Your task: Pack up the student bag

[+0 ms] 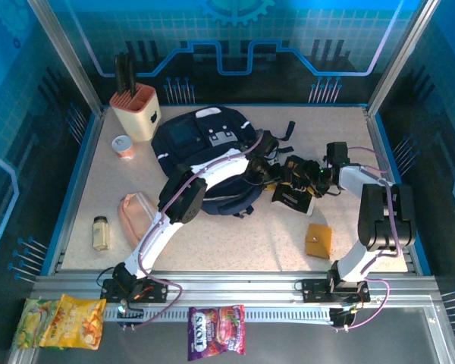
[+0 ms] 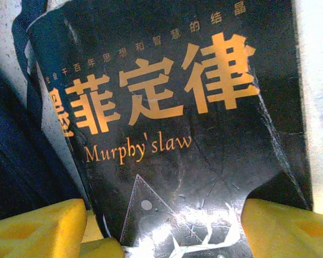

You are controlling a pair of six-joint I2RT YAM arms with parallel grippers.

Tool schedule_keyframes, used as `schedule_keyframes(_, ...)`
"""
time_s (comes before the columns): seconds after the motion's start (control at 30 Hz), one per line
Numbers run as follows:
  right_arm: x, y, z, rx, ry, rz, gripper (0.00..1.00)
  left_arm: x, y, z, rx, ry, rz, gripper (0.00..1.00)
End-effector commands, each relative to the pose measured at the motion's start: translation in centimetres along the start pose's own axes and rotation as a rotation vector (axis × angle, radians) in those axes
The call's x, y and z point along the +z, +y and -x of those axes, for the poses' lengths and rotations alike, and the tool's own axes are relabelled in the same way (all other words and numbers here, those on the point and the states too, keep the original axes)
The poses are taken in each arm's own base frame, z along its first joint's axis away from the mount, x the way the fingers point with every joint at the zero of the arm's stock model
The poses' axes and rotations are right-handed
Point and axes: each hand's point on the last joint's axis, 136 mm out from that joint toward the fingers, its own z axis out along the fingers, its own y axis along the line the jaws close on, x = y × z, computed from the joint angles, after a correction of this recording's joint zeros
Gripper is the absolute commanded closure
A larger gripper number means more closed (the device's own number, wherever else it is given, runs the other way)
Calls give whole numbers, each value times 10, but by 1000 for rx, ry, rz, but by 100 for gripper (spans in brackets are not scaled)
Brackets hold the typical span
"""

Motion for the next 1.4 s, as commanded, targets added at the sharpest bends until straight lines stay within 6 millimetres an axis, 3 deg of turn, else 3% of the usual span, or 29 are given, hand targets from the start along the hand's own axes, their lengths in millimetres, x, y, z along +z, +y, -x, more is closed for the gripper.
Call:
schedule_keyframes(0.0,17,-23,-36,65,137,-55,22,-2,-46,-22,34,105,-167,42)
schedule_keyframes(0.1,11,-28,-31,58,114,-84,23,-26,-67,-19,81,69,-211,45)
schedule_keyframes(0.2,2,-32,-25,26,87,-132,23,-36,-70,-18,98,45,-211,46)
schedule_keyframes(0.37,-25,-32,-7,-92,3,-224,22,-21,-34,-14,77,24,-97,46)
schedule_keyframes(0.53,-47,-52,11,-226,-56,-406,21,-7,-7,-11,69,12,-12,44)
schedule_keyframes(0.67,-42,-65,12,-273,-1,-467,22,1,7,-9,51,0,32,46)
schedule_keyframes(0.9,-21,-64,3,-276,92,-416,31,10,26,-8,25,-9,94,57)
schedule_keyframes(1.07,-10,-60,-7,-262,151,-357,34,19,37,-15,-11,24,129,58)
schedule_keyframes(1.17,-5,-52,-12,-242,179,-291,37,25,31,-21,-33,62,86,58)
schedule_keyframes(1.27,-1,-45,-16,-219,199,-226,39,22,7,-22,-23,95,-13,58)
schedule_keyframes(1.37,1,-41,-18,-207,207,-199,41,7,-26,-19,19,102,-105,59)
